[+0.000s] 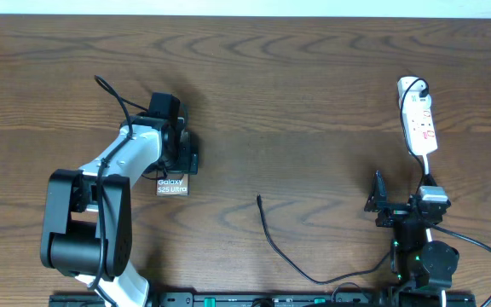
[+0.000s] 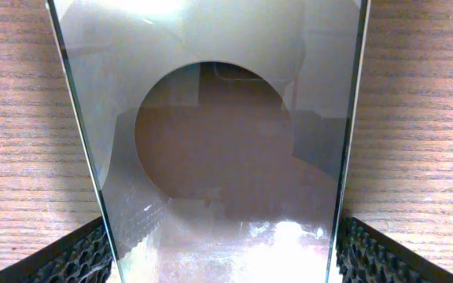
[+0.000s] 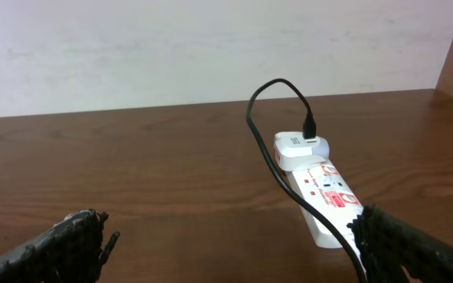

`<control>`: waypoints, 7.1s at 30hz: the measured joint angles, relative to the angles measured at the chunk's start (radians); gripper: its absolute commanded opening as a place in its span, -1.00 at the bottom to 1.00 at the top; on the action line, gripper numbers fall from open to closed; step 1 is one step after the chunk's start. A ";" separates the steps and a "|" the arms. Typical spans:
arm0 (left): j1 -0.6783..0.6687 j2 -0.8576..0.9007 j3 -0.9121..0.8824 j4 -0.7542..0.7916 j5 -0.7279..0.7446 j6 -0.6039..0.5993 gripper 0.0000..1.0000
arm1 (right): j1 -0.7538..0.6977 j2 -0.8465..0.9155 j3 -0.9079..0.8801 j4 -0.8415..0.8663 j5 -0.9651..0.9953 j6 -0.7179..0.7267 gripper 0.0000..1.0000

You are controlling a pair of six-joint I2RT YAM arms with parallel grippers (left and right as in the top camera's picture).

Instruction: Plug charger to phone and switch on socket

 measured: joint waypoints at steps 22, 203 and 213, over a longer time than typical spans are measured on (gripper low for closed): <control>0.000 -0.001 0.000 0.000 0.000 0.000 0.62 | 0.000 0.000 0.000 0.000 0.000 0.000 0.99; -0.001 -0.156 0.084 0.578 1.118 -1.498 -0.86 | 0.000 0.000 0.000 0.000 0.000 0.000 0.98; -0.001 -0.156 0.084 0.578 1.118 -1.498 -0.85 | 0.000 0.000 0.000 0.000 0.000 0.000 0.99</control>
